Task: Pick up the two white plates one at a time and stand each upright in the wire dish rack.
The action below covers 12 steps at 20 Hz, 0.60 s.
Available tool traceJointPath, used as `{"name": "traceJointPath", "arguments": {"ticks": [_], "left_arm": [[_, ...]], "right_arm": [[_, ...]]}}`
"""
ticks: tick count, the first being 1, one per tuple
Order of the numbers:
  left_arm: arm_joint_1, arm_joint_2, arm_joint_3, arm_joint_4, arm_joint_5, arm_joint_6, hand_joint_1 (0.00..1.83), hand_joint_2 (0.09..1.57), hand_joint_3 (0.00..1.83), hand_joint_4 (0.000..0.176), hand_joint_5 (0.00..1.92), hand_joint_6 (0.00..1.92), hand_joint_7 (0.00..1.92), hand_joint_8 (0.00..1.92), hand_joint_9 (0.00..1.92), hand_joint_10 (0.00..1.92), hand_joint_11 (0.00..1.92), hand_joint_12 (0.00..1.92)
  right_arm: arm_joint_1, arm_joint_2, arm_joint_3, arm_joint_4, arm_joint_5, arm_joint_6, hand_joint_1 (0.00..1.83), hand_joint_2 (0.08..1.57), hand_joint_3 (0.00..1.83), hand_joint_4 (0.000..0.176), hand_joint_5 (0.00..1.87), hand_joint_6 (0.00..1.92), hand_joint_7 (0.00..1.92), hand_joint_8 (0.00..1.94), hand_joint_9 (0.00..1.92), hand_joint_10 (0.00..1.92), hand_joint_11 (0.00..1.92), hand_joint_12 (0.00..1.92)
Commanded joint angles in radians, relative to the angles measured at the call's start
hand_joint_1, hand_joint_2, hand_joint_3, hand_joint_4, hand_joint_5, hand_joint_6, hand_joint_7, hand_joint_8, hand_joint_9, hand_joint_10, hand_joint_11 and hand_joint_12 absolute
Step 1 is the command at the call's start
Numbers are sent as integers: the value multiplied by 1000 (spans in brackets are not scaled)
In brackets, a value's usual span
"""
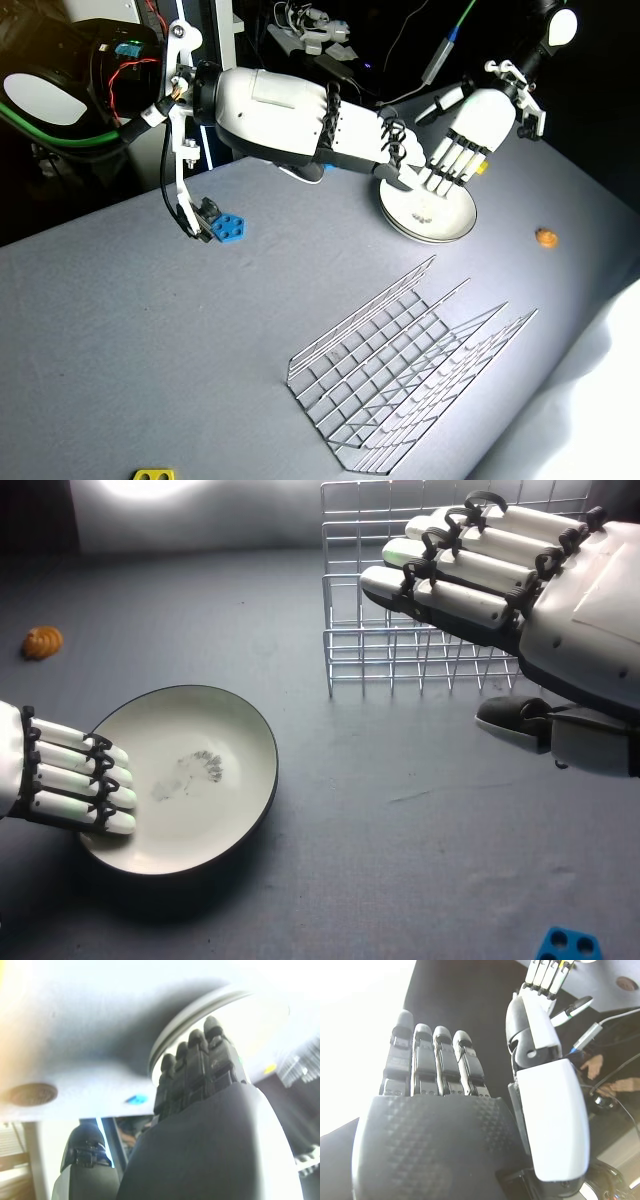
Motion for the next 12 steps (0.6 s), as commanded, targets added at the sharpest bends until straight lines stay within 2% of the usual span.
{"name": "traceJointPath", "arguments": {"ticks": [1, 3, 4, 6, 9, 12], "left_arm": [[0, -1, 7, -56, -36, -4, 0, 1089, 1, 0, 141, 5, 129, 5, 121, 5, 0, 291], [2, -2, 5, -53, -33, -5, 0, 1090, 1, 0, 120, 0, 110, 2, 105, 0, 0, 263], [3, -3, 2, -46, -29, -6, 0, 1085, 0, 0, 104, 0, 98, 1, 94, 0, 0, 240], [6, -4, -3, -45, -22, -8, 0, 1081, 0, 0, 111, 0, 109, 1, 105, 1, 0, 280], [11, -7, -6, -45, -14, -8, 0, 1081, 0, 0, 93, 2, 89, 0, 85, 0, 0, 211], [17, -8, -8, -45, -10, -12, 0, 1076, 0, 0, 102, 0, 102, 2, 109, 2, 0, 326]], "right_arm": [[7, 1, -3, -13, 124, -1, 873, 1217, 0, 0, 0, 0, 0, 0, 0, 0, 0, 0], [7, 1, -3, -14, 124, -1, 809, 1190, 0, 0, 0, 0, 0, 0, 0, 0, 0, 0], [6, 1, -3, -16, 124, -2, 902, 1126, 0, 0, 0, 0, 0, 0, 0, 0, 0, 0], [3, 1, -3, -22, 124, -2, 1000, 1096, 0, 0, 0, 0, 0, 0, 0, 0, 0, 0], [2, 0, -3, -22, 124, -6, 1067, 1056, 0, 0, 0, 0, 0, 0, 0, 0, 0, 0], [-11, -8, -3, -22, 124, -33, 1057, 1028, 0, 0, 0, 0, 0, 0, 0, 0, 0, 0]]}}
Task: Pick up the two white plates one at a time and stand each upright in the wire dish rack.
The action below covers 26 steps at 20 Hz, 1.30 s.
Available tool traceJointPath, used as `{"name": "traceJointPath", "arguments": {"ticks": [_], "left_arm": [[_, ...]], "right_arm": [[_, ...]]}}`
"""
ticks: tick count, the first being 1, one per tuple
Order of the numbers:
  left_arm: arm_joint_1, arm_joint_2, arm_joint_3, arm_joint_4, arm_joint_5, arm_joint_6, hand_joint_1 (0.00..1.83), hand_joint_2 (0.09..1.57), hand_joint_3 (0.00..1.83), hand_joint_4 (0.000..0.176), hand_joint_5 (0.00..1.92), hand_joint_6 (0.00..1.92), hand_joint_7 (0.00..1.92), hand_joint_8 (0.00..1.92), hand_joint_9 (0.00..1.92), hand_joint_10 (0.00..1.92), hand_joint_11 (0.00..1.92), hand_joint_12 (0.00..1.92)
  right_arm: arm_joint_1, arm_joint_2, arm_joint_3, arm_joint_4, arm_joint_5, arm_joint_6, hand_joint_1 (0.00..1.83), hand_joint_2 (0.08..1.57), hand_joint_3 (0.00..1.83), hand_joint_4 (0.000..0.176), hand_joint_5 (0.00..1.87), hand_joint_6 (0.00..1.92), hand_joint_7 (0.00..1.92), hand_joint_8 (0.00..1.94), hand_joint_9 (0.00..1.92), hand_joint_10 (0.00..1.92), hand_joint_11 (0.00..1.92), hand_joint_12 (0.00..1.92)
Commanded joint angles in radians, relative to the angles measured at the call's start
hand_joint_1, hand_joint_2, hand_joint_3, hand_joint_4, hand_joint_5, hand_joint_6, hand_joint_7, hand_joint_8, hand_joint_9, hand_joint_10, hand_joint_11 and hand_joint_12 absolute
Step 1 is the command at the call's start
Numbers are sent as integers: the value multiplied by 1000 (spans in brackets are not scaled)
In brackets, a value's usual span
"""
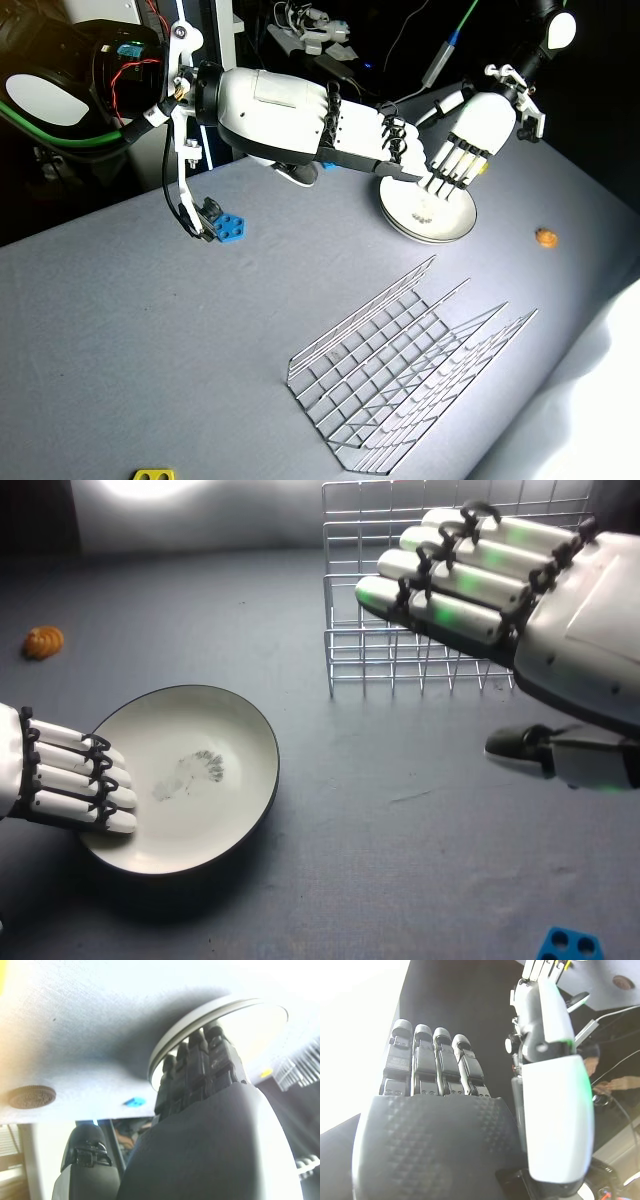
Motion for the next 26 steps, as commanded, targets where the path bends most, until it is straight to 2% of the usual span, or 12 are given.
{"name": "traceJointPath", "arguments": {"ticks": [1, 4, 5, 6, 10, 17, 20, 25, 26], "left_arm": [[2, -9, -4, -30, -17, -6, 0, 1076, 0, 0, 108, 2, 99, 0, 104, 0, 0, 311], [3, -11, -14, -30, -7, -9, 0, 1084, 3, 0, 73, 2, 54, 2, 56, 2, 0, 189], [3, -12, -23, -30, 0, -11, 0, 1079, 0, 0, 67, 1, 51, 1, 54, 2, 0, 191], [3, -12, -31, -30, 7, -12, 0, 1083, 0, 0, 115, 2, 104, 6, 104, 2, 0, 276], [-2, -18, -72, -30, 36, -15, 0, 1080, 0, 0, 103, 1, 84, 1, 81, 1, 0, 233], [-58, -18, -181, -30, 95, -29, 0, 1087, 2, 0, 73, 3, 76, 3, 84, 4, 0, 268], [-93, -25, -198, -30, 115, -47, 0, 1076, 0, 0, 103, 6, 113, 8, 117, 7, 0, 339], [-104, -40, -196, -30, 126, -51, 0, 1075, 0, 0, 85, 0, 92, 0, 91, 0, 0, 234], [-105, -41, -195, -30, 126, -52, 0, 1076, 0, 0, 101, 2, 108, 2, 104, 2, 0, 275]], "right_arm": [[7, 0, -3, -15, 119, -5, 1077, 1019, 0, 0, 0, 0, 0, 0, 0, 0, 0, 0], [6, -4, -2, -15, 91, -10, 1058, 1023, 0, 0, 0, 0, 0, 0, 0, 0, 0, 0], [3, -12, -2, -15, 87, -30, 1068, 1022, 0, 0, 0, 0, 0, 0, 0, 0, 0, 0], [-1, -21, -1, -15, 87, -55, 1059, 1022, 0, 0, 0, 0, 0, 0, 0, 0, 0, 0], [-25, -50, -1, -15, 88, -127, 1017, 1042, 0, 0, 0, 0, 0, 0, 0, 0, 0, 0], [-58, -129, 33, -15, 130, -210, 1087, 1012, 0, 0, 0, 0, 0, 0, 0, 0, 0, 0], [-59, -171, 63, -15, 123, -217, 1093, 1003, 0, 0, 0, 0, 0, 0, 0, 0, 0, 0], [-59, -227, 92, -15, 102, -252, 1101, 1013, 0, 0, 0, 0, 0, 0, 0, 0, 0, 0], [-59, -244, 105, -15, 102, -267, 1100, 1016, 0, 0, 0, 0, 0, 0, 0, 0, 0, 0]]}}
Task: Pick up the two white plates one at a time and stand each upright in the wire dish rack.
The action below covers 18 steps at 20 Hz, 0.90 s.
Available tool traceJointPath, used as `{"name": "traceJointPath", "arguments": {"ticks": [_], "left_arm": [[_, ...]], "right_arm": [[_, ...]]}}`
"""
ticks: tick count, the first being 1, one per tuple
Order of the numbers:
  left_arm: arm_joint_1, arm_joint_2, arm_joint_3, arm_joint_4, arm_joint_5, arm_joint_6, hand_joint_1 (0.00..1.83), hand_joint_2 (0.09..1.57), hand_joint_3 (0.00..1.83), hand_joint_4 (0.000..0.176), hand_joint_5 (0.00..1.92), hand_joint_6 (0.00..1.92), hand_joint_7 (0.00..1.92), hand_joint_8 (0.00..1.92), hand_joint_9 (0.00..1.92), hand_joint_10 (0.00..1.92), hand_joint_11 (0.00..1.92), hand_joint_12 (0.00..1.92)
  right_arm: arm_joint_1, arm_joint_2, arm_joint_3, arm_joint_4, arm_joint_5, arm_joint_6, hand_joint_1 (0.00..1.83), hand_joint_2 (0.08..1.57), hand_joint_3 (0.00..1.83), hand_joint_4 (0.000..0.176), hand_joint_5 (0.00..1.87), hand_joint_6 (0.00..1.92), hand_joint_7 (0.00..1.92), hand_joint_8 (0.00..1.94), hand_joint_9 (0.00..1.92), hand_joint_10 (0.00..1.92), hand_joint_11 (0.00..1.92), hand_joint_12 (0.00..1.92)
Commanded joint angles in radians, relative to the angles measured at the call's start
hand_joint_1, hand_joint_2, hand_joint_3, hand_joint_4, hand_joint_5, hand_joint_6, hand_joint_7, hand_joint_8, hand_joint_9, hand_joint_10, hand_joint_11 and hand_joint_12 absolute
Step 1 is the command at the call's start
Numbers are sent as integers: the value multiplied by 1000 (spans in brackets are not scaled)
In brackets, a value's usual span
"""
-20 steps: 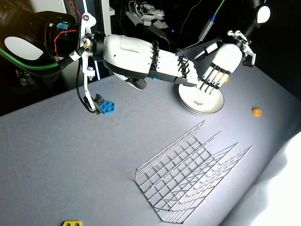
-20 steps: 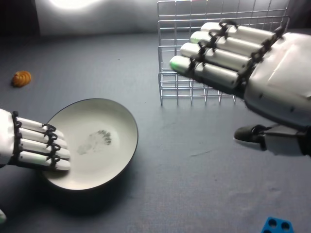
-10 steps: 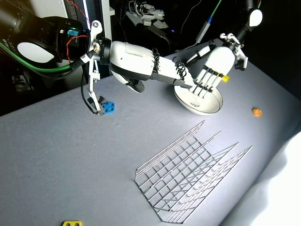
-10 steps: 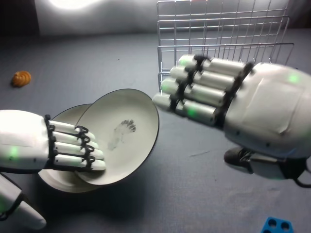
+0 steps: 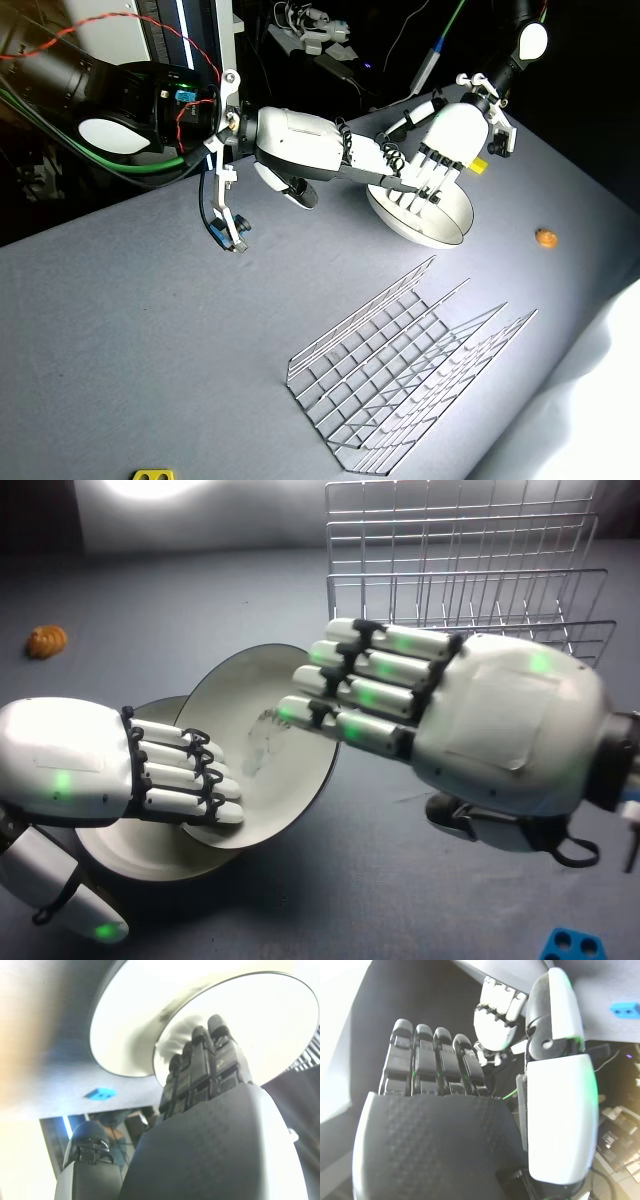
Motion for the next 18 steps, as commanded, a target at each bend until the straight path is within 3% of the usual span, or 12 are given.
{"name": "traceJointPath", "arguments": {"ticks": [1, 12, 13, 18], "left_arm": [[-4, -14, -4, -16, -35, -5, 0, 1078, 0, 0, 106, 2, 118, 3, 116, 4, 0, 311], [-11, -21, 6, -16, -35, -18, 0, 1073, 0, 0, 89, 2, 94, 3, 101, 4, 0, 294], [-11, -22, 7, -16, -35, -19, 0, 1075, 0, 0, 108, 3, 120, 4, 125, 4, 0, 347], [-9, -24, 14, -17, -35, -21, 0, 1073, 0, 0, 106, 1, 103, 0, 92, 1, 0, 261]], "right_arm": [[7, -6, 8, -16, 113, -7, 1133, 1013, 0, 0, 0, 0, 0, 0, 0, 0, 0, 0], [-2, -174, 155, -44, 139, -62, 1150, 1070, 11, 0, 0, 0, 0, 0, 0, 0, 0, 0], [-9, -191, 173, -67, 139, -62, 1155, 1072, 12, 0, 0, 0, 0, 0, 0, 0, 12, 6], [-27, -271, 253, -189, 195, -62, 1157, 1085, 14, 0, 6, 2, 0, 0, 0, 0, 28, 24]]}}
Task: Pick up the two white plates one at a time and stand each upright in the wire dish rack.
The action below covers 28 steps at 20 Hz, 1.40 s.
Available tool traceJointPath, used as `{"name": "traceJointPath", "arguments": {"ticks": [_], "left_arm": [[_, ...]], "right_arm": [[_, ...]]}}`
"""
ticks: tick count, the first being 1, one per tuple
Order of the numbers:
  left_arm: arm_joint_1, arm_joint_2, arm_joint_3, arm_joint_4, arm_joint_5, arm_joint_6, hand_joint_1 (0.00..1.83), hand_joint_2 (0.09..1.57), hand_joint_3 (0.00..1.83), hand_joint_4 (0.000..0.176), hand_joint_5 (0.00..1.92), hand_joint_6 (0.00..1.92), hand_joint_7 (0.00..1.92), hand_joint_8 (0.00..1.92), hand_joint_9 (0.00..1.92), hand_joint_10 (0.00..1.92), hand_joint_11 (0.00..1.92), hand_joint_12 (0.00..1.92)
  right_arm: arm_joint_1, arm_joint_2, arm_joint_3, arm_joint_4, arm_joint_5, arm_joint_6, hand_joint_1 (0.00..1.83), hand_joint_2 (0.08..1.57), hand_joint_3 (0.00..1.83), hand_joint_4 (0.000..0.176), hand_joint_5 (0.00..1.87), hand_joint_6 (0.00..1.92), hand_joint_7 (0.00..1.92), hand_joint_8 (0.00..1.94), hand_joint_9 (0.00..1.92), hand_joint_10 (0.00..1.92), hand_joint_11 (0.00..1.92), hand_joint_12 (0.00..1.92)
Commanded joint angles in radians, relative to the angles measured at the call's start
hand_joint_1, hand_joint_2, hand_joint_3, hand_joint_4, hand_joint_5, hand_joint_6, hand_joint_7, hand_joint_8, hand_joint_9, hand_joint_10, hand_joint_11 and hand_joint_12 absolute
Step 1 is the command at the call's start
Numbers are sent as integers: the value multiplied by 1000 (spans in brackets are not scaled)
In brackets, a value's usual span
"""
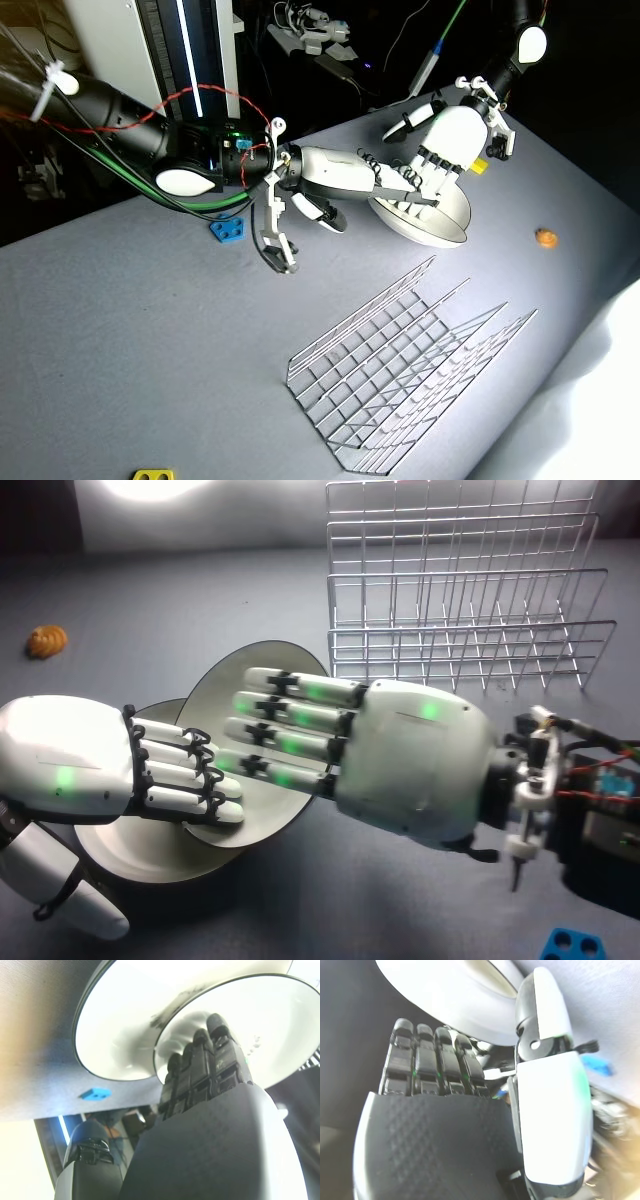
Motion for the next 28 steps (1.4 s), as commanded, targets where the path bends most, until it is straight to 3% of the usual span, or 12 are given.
{"name": "traceJointPath", "arguments": {"ticks": [1, 5, 10, 11, 15, 16, 18, 22, 23, 24, 26, 28], "left_arm": [[2, -16, 1, -23, -25, -2, 0, 1076, 1, 0, 104, 1, 104, 0, 91, 0, 0, 237], [4, -16, 5, -23, -25, -4, 0, 1078, 0, 0, 88, 0, 94, 1, 94, 1, 0, 265], [4, -17, 6, -25, -25, -5, 0, 1079, 1, 0, 116, 2, 120, 1, 123, 1, 0, 322], [4, -18, 7, -25, -25, -5, 0, 1080, 1, 0, 115, 1, 118, 0, 115, 2, 0, 294], [4, -18, 9, -26, -25, -7, 0, 1074, 0, 0, 106, 0, 111, 3, 105, 3, 0, 261], [4, -18, 9, -26, -25, -7, 0, 1074, 0, 0, 106, 0, 111, 3, 105, 3, 0, 261], [4, -18, 9, -26, -25, -7, 0, 1075, 0, 0, 114, 1, 110, 3, 105, 3, 0, 274], [4, -18, 10, -27, -25, -8, 0, 1070, 0, 0, 102, 0, 105, 0, 97, 0, 0, 269], [4, -18, 10, -27, -25, -8, 0, 1078, 1, 0, 120, 5, 117, 3, 106, 3, 0, 280], [4, -18, 10, -27, -25, -8, 0, 1078, 1, 0, 113, 1, 110, 1, 100, 0, 0, 258], [8, -18, 11, -27, -25, -8, 0, 1074, 0, 0, 107, 2, 107, 1, 96, 1, 0, 245], [7, -16, 10, -33, -25, -10, 0, 1074, 0, 0, 108, 2, 108, 1, 97, 1, 0, 248]], "right_arm": [[6, -6, 13, -10, 132, -4, 1160, 1094, 0, 0, 3, 2, 0, 0, 0, 0, 5, 130], [11, -86, 111, -8, 165, -18, 1169, 1074, 0, 0, 32, 8, 14, 4, 2, 1, 0, 236], [20, -126, 168, 6, 208, -17, 1181, 1105, 2, 0, 27, 5, 14, 2, 0, 0, 0, 108], [24, -129, 171, 7, 208, -17, 1184, 1115, 5, 0, 59, 12, 47, 8, 22, 8, 0, 187], [32, -150, 199, 31, 208, -16, 1144, 1168, 18, 0, 294, 48, 357, 47, 327, 111, 0, 1212], [31, -152, 203, 31, 208, -14, 1144, 1168, 18, 0, 294, 48, 357, 47, 327, 111, 0, 1212], [29, -153, 205, 43, 208, -10, 1082, 1207, 18, 0, 470, 116, 522, 88, 468, 189, 0, 1436], [26, -155, 206, 94, 212, 5, 1071, 1180, 0, 0, 605, 281, 760, 81, 494, 615, 98, 1516], [25, -155, 206, 94, 220, 5, 1085, 1223, 17, 0, 707, 1123, 892, 133, 589, 680, 215, 1510], [24, -154, 206, 94, 224, 5, 1145, 1228, 3, 0, 750, 1347, 807, 996, 642, 735, 273, 1547], [23, -153, 206, 94, 229, 5, 1199, 1169, 0, 0, 888, 1231, 888, 1055, 814, 727, 486, 1466], [22, -153, 206, 94, 237, 5, 1203, 1162, 0, 0, 898, 1219, 897, 1048, 847, 682, 513, 1443]]}}
